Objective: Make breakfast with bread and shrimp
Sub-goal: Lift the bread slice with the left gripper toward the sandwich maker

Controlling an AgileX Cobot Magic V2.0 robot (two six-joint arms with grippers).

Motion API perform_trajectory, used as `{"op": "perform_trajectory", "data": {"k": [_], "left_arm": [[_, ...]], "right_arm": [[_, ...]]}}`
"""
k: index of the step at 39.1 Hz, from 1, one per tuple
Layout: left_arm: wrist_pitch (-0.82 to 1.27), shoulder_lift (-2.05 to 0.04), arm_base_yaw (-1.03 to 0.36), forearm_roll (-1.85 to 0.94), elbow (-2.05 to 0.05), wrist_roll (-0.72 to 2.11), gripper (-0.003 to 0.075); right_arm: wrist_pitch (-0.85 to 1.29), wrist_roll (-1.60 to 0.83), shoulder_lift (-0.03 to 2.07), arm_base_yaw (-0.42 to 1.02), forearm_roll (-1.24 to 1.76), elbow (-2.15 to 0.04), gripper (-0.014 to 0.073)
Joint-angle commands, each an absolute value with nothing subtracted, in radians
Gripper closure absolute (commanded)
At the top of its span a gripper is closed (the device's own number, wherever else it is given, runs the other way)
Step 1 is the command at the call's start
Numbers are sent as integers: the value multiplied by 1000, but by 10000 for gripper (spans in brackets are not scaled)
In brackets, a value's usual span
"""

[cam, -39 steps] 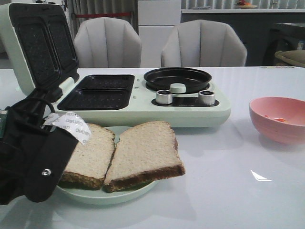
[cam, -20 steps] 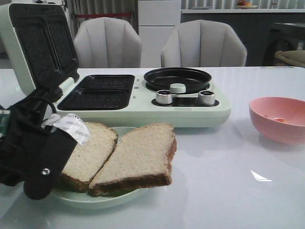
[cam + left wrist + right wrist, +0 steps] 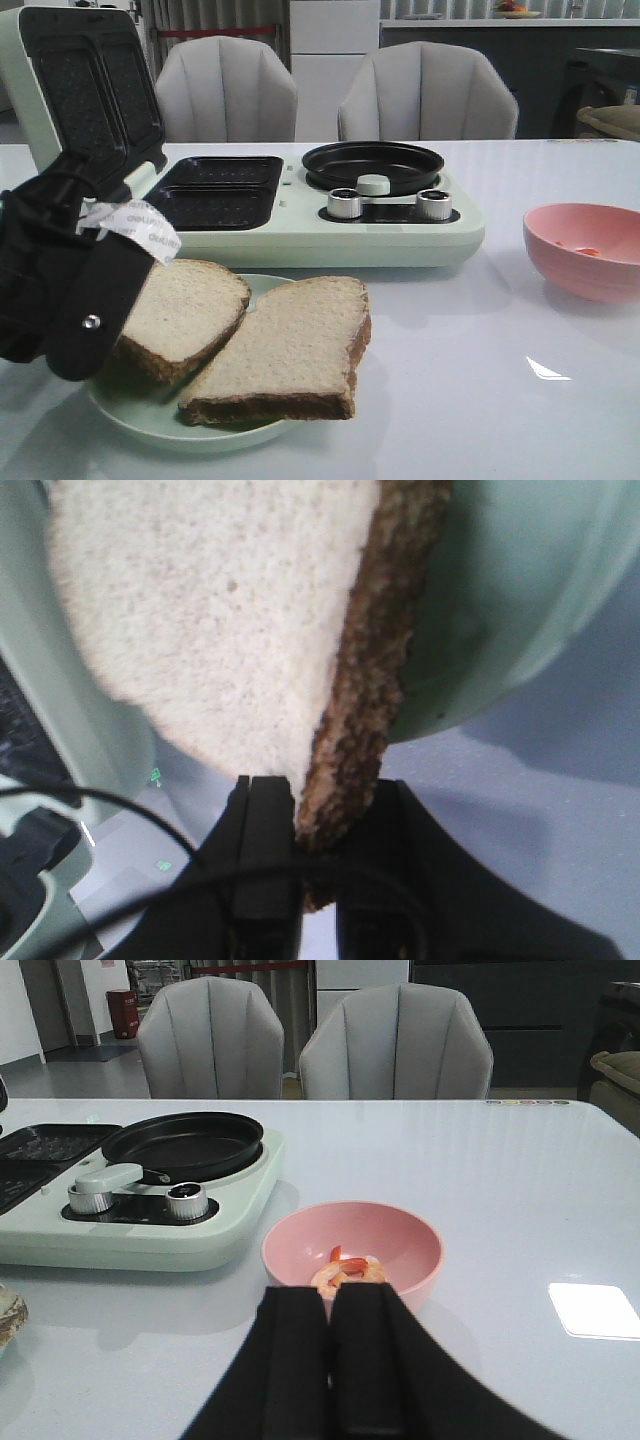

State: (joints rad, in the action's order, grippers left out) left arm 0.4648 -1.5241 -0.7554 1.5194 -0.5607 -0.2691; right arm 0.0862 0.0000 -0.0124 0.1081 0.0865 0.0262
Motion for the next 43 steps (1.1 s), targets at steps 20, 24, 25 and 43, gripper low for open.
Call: {"op": "perform_trajectory", "data": {"k": [20,24,25,43], "left_arm": [[479,-1237,-760,1518,-584,-331,603],[480,-1200,-760,1526,-601,-337,603],[480,-1195,-760,1530,-603,-337,603],[510,-1255,-750,1637,-780,-337,606]], "right_arm": [[0,-11,-32,105,85,10,459],[0,-11,-32,105,85,10,459],[0,-11,-32,105,85,10,459],[0,-11,-32,105,85,10,459]]}}
